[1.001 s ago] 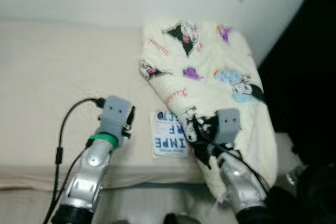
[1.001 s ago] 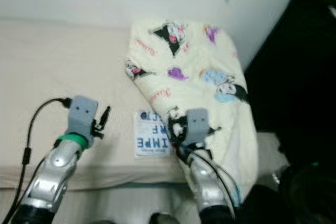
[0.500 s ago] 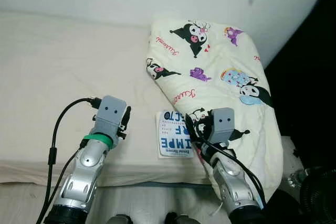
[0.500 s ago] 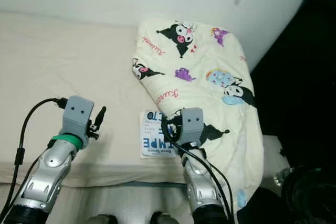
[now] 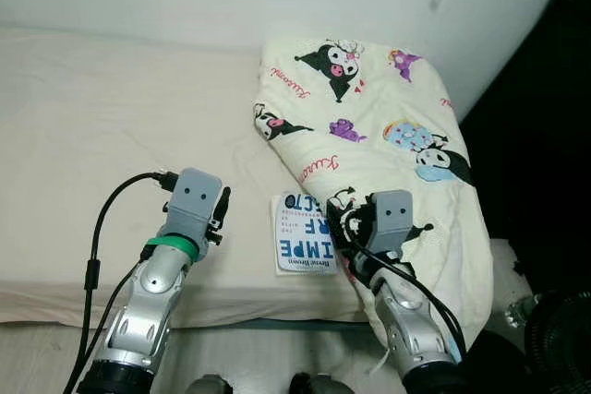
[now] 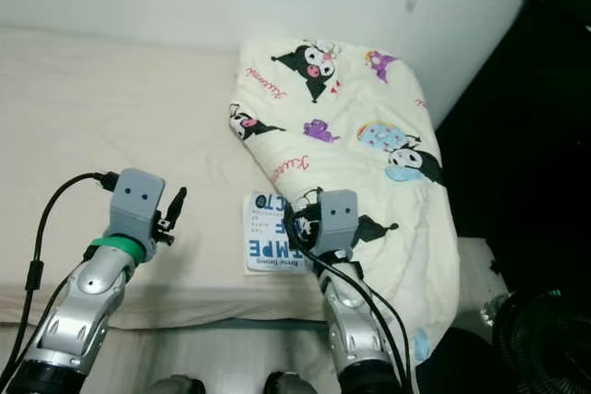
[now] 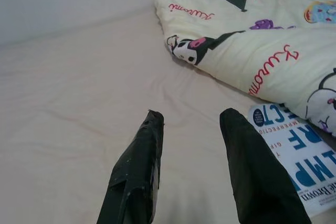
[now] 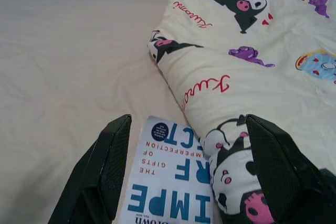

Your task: Clean up the room

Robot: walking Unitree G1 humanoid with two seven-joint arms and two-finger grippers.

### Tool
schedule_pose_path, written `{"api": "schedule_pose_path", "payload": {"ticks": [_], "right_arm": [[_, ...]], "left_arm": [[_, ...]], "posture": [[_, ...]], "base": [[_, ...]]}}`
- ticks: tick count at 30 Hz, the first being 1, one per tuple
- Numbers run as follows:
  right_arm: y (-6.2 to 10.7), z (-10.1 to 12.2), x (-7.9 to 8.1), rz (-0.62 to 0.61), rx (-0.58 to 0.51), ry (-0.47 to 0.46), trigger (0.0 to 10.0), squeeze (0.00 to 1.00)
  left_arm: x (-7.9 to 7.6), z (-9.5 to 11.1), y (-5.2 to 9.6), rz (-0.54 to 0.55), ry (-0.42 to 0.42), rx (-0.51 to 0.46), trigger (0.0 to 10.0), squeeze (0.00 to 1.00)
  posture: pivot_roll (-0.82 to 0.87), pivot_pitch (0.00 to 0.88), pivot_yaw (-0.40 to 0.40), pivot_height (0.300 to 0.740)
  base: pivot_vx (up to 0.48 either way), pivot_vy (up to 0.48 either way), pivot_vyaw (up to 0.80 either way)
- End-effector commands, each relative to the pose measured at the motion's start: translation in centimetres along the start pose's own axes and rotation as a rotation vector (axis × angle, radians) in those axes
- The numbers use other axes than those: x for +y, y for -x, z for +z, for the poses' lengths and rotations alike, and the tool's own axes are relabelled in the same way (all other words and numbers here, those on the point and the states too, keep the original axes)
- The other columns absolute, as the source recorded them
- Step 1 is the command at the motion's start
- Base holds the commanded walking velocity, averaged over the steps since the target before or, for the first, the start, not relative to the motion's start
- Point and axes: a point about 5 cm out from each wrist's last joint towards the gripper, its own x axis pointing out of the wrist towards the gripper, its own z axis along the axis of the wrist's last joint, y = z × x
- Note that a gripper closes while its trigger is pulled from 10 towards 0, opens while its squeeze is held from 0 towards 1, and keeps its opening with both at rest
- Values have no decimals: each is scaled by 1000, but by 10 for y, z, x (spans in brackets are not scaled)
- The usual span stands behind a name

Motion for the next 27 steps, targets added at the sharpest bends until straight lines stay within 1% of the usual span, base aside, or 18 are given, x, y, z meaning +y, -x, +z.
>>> {"api": "schedule_pose_path", "payload": {"ticks": [1, 8, 11, 13, 16, 17, 18, 19, 20, 21, 23, 24, 25, 26, 27], "right_arm": [[5, -9, -1, -10, 36, -9, 10000, 0], [5, -10, -1, -12, 37, -11, 10000, 0], [5, -10, -1, -14, 38, -12, 10000, 0], [5, -10, -1, -15, 39, -20, 10000, 0], [5, -11, 0, -13, 42, -46, 10000, 0], [5, -12, 0, -15, 47, -74, 10000, 0], [5, -12, 0, -15, 47, -74, 10000, 0], [5, -14, 1, -2, 71, -176, 10000, 0], [5, -15, 3, 18, 93, -309, 10000, 0], [4, -16, 2, 39, 104, -465, 10000, 0], [1, -15, -1, 71, 101, -654, 10000, 0], [1, -15, -1, 71, 101, -654, 10000, 0], [-1, -15, -4, 85, 109, -712, 10000, 0], [-1, -15, -4, 85, 109, -712, 10000, 0], [-2, -15, -6, 94, 114, -742, 10000, 0]], "left_arm": [[-2, -4, 3, -14, 1, 12, 10000, 0], [-2, -3, 3, -15, 1, 12, 10000, 0], [-2, -3, 2, -16, 0, 13, 10000, 0], [-2, -2, 2, -17, -1, 12, 10000, 0], [-2, -2, 2, -17, -2, 12, 10000, 0], [-2, -2, 2, -17, -2, 12, 10000, 0], [-2, -2, 2, -17, -2, 12, 10000, 0], [-2, -2, 2, -17, -3, 11, 10000, 0], [-1, -1, 2, -17, -3, 11, 10000, 0], [-1, -1, 3, -19, -5, 11, 10000, 0], [-1, -1, 3, -21, -7, 11, 10000, 0], [-1, -1, 3, -21, -7, 11, 10000, 0], [0, -1, 4, -23, -9, 11, 10000, 0], [0, -1, 4, -23, -9, 11, 10000, 0], [0, 0, 4, -23, -10, 10, 10000, 0]], "posture": [[40, 80, 4, 650], [40, 81, 6, 635], [40, 82, 7, 625], [42, 82, 8, 610], [42, 82, 9, 600], [43, 82, 10, 600], [43, 82, 10, 600], [45, 84, 13, 600], [46, 87, 18, 600], [48, 89, 22, 600], [50, 93, 27, 600], [50, 93, 27, 600], [51, 94, 28, 600], [51, 94, 28, 600], [55, 97, 31, 600]], "base": [[0, 0, 0], [0, 0, 0], [0, 0, 0], [0, 0, 0], [0, 0, 0], [0, 0, 0], [0, 0, 0], [0, 0, 0], [0, 0, 0], [0, 0, 0], [0, 0, 0], [0, 0, 0], [0, 0, 0], [0, 0, 0], [0, 0, 0]]}}
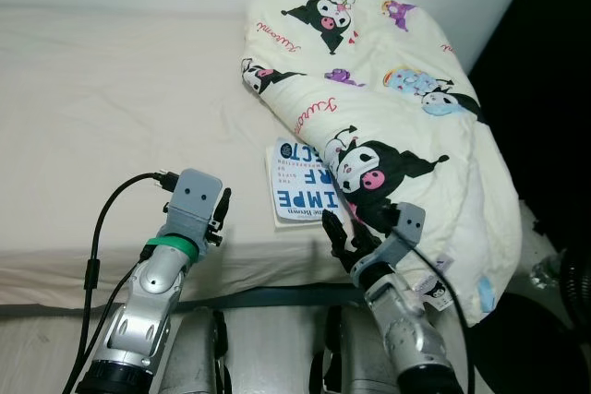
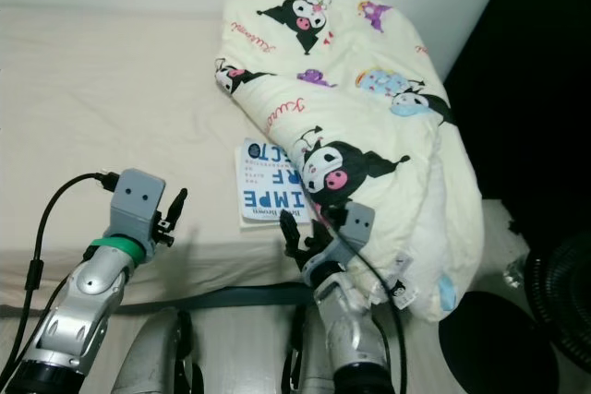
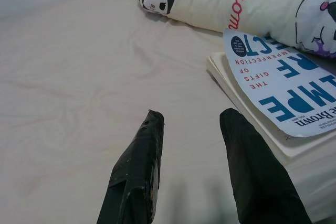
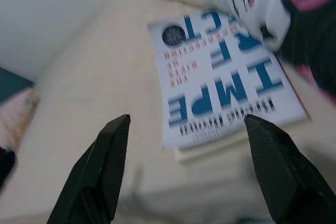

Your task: Clean up the room

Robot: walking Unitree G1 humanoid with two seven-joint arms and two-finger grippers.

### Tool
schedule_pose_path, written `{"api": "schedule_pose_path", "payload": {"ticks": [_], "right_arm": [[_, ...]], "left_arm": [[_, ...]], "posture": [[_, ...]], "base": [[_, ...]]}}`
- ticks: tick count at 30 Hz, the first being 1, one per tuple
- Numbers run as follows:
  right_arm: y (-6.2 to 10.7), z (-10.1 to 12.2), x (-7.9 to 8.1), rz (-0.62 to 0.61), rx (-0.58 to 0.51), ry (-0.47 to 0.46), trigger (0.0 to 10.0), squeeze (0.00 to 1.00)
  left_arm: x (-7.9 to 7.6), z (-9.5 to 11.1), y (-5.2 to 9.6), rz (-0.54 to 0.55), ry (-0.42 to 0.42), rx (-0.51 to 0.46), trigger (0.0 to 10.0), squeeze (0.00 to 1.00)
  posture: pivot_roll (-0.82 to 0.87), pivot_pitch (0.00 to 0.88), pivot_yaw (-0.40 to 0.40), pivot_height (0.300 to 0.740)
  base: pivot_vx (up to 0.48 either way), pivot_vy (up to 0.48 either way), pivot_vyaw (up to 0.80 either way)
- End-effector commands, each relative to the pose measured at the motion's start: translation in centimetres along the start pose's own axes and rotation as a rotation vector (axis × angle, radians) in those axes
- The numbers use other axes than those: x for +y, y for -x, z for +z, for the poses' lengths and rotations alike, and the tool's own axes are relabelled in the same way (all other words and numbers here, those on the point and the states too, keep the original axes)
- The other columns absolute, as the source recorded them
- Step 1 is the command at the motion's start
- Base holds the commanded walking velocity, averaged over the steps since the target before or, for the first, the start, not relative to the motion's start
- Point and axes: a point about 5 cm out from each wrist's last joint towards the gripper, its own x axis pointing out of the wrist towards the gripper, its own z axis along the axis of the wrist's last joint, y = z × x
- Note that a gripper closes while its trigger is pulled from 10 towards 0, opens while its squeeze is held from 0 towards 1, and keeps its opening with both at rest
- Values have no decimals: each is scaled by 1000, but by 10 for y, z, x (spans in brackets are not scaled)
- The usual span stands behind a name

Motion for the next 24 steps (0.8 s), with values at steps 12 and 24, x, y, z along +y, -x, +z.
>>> {"api": "schedule_pose_path", "payload": {"ticks": [12, 24], "right_arm": [[-12, -2, -30, -183, 25, -232, 10000, 0], [-9, -23, -34, -235, 78, -431, 10000, 0]], "left_arm": [[4, 1, 9, -15, -22, 16, 10000, 0], [21, 5, 17, 3, -58, 28, 10000, 0]], "posture": [[104, 162, 57, 600], [152, 210, 71, 600]], "base": [[0, 0, 0], [0, 0, 0]]}}
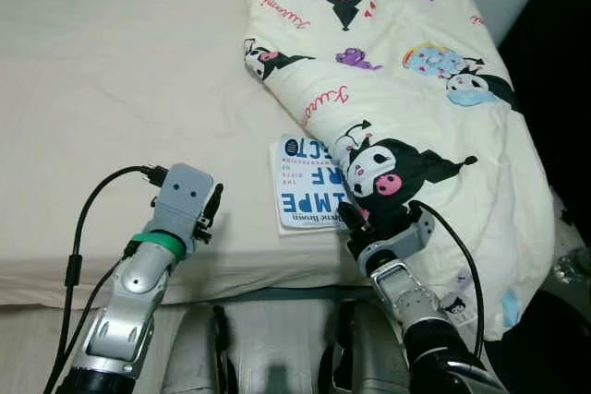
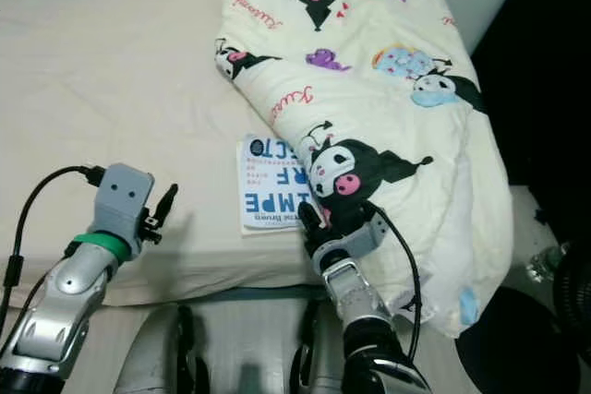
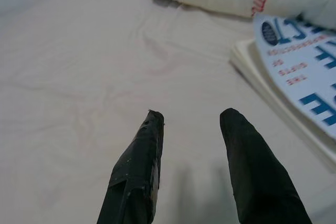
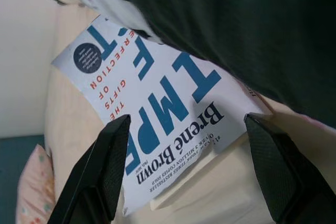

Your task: Clean up the room

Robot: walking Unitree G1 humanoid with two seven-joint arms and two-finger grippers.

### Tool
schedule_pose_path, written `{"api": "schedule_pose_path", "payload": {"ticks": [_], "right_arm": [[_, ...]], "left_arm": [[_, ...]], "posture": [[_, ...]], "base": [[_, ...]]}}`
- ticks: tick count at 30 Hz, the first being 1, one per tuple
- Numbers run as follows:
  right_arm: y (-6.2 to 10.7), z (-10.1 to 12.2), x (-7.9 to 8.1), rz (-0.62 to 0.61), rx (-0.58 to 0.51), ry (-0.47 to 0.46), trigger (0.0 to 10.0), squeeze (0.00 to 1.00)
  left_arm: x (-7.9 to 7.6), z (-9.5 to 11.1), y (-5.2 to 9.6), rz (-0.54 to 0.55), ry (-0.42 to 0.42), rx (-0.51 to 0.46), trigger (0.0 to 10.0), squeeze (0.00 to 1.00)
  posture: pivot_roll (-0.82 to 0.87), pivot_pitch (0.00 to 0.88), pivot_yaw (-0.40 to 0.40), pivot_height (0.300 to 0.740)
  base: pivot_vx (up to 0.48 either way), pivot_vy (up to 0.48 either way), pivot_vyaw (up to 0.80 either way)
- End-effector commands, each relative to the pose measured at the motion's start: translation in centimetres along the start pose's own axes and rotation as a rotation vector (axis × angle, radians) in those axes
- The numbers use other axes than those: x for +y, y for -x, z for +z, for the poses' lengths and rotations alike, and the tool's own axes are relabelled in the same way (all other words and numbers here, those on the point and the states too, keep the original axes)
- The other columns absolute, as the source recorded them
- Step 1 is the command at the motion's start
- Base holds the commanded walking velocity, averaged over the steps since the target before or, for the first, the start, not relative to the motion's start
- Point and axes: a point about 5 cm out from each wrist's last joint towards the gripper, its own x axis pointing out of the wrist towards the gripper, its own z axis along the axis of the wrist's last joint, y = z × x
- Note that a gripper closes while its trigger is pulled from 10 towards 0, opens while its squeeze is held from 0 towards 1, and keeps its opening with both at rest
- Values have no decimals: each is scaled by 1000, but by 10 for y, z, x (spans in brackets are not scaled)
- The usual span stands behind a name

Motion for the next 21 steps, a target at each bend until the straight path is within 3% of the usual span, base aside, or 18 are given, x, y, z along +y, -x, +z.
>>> {"api": "schedule_pose_path", "payload": {"ticks": [1, 13, 21], "right_arm": [[5, -15, -13, -50, 40, -47, 10000, 0], [8, -12, -26, -131, 16, -97, 10000, 0], [8, -21, -24, -119, 20, -137, 10000, 0]], "left_arm": [[1, -7, 7, -4, 1, 38, 10000, 0], [5, -4, 23, -30, -28, 62, 10000, 0], [6, -5, 29, -31, -39, 80, 10000, 0]], "posture": [[154, 211, 73, 600], [221, 266, 113, 600], [232, 284, 117, 600]], "base": [[0, 0, 0], [0, 0, 0], [0, 0, 0]]}}
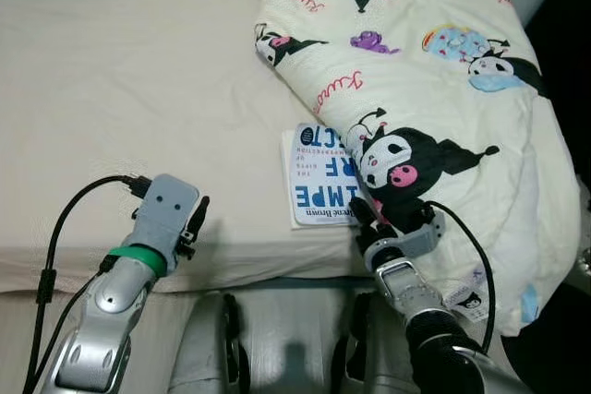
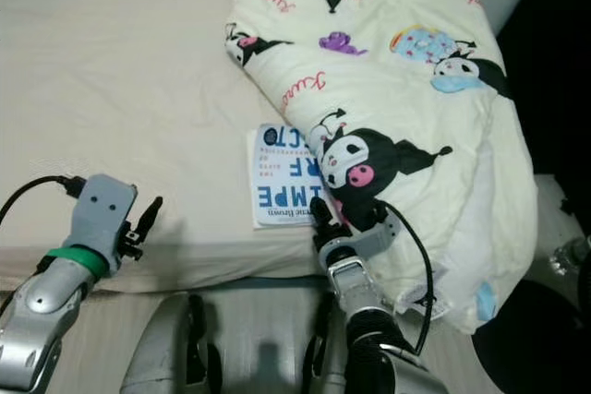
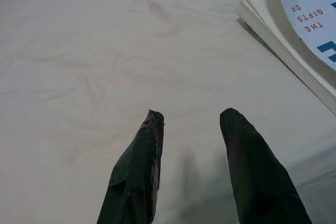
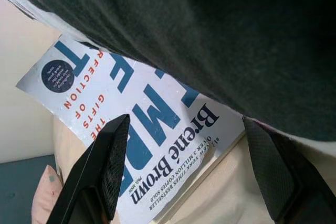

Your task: Clean up the room

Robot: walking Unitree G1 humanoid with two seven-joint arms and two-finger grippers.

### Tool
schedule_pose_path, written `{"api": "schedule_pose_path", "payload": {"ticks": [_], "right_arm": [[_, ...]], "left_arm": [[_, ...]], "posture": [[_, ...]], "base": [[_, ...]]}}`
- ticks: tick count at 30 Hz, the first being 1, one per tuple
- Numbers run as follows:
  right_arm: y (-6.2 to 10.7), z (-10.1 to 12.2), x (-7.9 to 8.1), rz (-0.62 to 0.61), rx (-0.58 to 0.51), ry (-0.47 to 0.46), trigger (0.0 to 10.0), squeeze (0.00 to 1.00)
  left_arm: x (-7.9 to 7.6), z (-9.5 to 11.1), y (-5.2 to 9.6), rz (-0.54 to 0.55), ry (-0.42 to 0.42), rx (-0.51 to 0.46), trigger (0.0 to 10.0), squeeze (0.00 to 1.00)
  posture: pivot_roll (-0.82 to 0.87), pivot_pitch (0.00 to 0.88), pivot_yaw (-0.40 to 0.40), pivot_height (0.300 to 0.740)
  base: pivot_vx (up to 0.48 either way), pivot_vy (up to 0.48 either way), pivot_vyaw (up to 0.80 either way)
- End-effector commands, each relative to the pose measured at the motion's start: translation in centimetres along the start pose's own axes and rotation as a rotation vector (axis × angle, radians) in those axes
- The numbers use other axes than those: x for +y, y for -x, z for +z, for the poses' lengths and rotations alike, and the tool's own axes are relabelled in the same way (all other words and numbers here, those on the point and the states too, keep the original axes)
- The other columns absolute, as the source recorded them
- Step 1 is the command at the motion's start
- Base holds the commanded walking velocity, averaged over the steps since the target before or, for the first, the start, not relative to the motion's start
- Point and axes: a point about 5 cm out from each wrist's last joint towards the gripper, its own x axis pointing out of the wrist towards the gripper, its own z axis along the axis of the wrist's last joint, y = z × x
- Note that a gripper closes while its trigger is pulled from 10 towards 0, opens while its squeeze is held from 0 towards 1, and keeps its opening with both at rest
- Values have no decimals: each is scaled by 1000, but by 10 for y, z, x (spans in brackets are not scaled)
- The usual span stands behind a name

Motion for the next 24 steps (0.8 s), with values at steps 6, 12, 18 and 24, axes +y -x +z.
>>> {"api": "schedule_pose_path", "payload": {"ticks": [6, 12, 18, 24], "right_arm": [[14, -35, -26, -115, 83, -57, 10000, 0], [18, -35, -33, -139, 75, -52, 10000, 0], [26, -33, -46, -186, 47, -62, 10000, 0], [29, -38, -45, -151, 65, 18, 10000, 0]], "left_arm": [[2, -5, 7, -8, -14, 43, 10000, 0], [4, -5, 9, -4, -15, 53, 10000, 0], [3, -5, 13, -9, -14, 58, 10000, 0], [4, -5, 13, -7, -14, 62, 10000, 0]], "posture": [[232, 296, 115, 600], [226, 307, 110, 600], [220, 309, 101, 600], [217, 306, 102, 600]], "base": [[0, 0, 0], [0, 0, 0], [0, 0, 0], [0, 0, 0]]}}
